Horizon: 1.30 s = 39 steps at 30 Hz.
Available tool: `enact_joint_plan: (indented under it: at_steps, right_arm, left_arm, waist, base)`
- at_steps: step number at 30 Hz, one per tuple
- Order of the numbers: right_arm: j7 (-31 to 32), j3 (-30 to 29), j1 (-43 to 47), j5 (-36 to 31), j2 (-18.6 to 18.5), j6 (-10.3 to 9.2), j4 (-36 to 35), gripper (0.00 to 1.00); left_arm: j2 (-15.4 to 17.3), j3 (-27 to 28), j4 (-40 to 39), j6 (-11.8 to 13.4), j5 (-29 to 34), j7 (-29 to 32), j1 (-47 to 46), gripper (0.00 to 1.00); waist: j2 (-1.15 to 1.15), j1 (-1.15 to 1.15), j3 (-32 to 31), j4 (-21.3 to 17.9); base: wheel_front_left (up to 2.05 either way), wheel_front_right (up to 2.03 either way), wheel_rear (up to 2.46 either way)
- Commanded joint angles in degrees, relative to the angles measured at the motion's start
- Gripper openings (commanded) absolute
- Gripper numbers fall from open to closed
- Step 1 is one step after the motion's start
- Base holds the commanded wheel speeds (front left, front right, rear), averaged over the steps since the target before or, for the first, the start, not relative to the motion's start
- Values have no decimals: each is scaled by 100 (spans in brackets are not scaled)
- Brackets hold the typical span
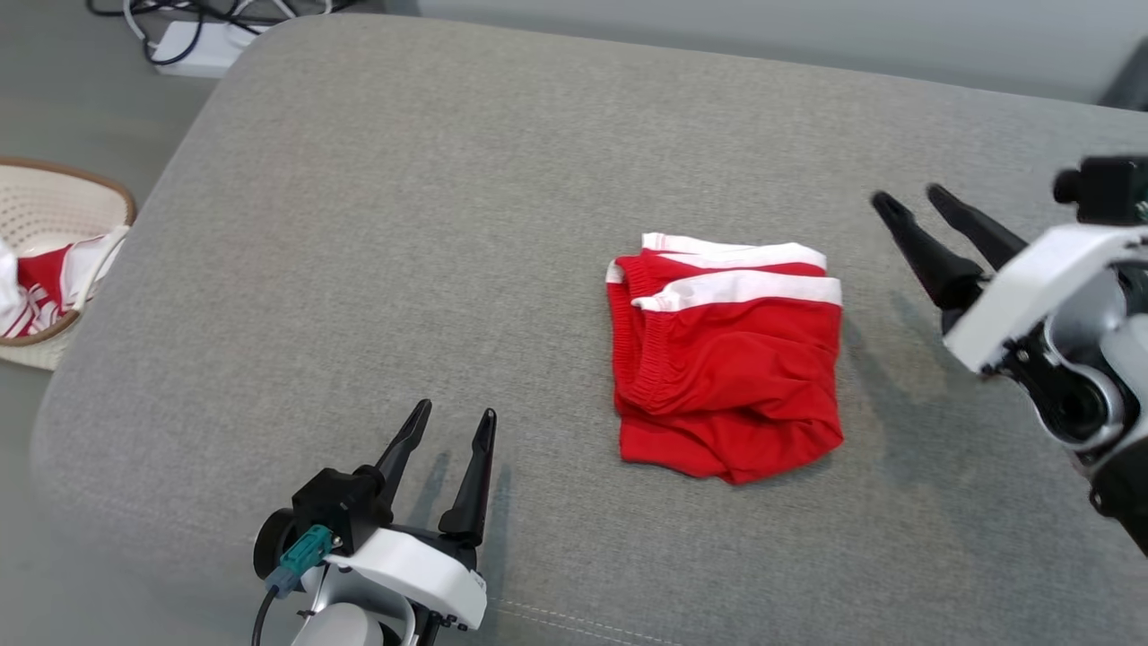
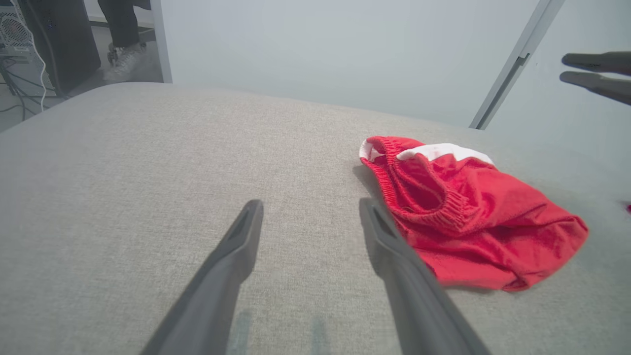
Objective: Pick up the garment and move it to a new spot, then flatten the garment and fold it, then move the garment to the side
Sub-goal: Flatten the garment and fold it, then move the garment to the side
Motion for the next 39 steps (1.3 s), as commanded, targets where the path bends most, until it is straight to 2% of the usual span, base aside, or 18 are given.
enact_joint_plan:
  at_steps: [1, 5, 11, 18, 26, 27, 30, 33, 39]
  right_arm:
    - [-85, -70, 375, 91, -40, 0, -17, 100]
    - [-118, -187, 907, 236, -18, 0, 114, 100]
    - [-192, -246, 1379, 517, 318, 0, 265, 100]
    - [-267, -254, 1419, 750, 579, 0, 425, 100]
    - [-57, -77, 1373, 1015, 747, 0, 392, 100]
    - [-18, -28, 1362, 1036, 761, 0, 361, 96]
    - [131, 129, 1353, 1099, 792, 0, 311, 42]
    - [198, 256, 1338, 1128, 793, 0, 301, 0]
    - [4, 364, 1264, 1094, 743, 0, 321, 0]
  left_arm:
    - [39, 222, -138, 15, 68, -74, -158, 100]
    - [39, 226, -168, -13, 89, -74, -171, 100]
    - [39, 180, -186, -49, 123, -74, -248, 100]
    - [39, 243, -163, -70, 171, -74, -238, 100]
    - [39, 241, -167, -88, 155, -74, -259, 100]
    - [39, 234, -168, -87, 149, -74, -269, 100]
    - [39, 202, -173, -74, 135, -74, -283, 100]
    - [39, 177, -170, -66, 128, -74, -285, 100]
    - [39, 110, -196, -46, 113, -74, -296, 100]
  waist:
    - [0, 0, -19, -113]
    - [0, 0, 59, -155]
    - [0, 0, 202, -2]
    - [0, 0, 315, 203]
    - [0, 0, 381, 313]
    - [0, 0, 385, 324]
    - [0, 0, 379, 345]
    - [0, 0, 358, 368]
    - [0, 0, 300, 440]
  base:
    - [0, 0, 0]
    - [0, 0, 0]
    - [0, 0, 0]
    - [0, 0, 0]
    - [0, 0, 0]
    - [0, 0, 0]
    - [0, 0, 0]
    - [0, 0, 0]
    - [0, 0, 0]
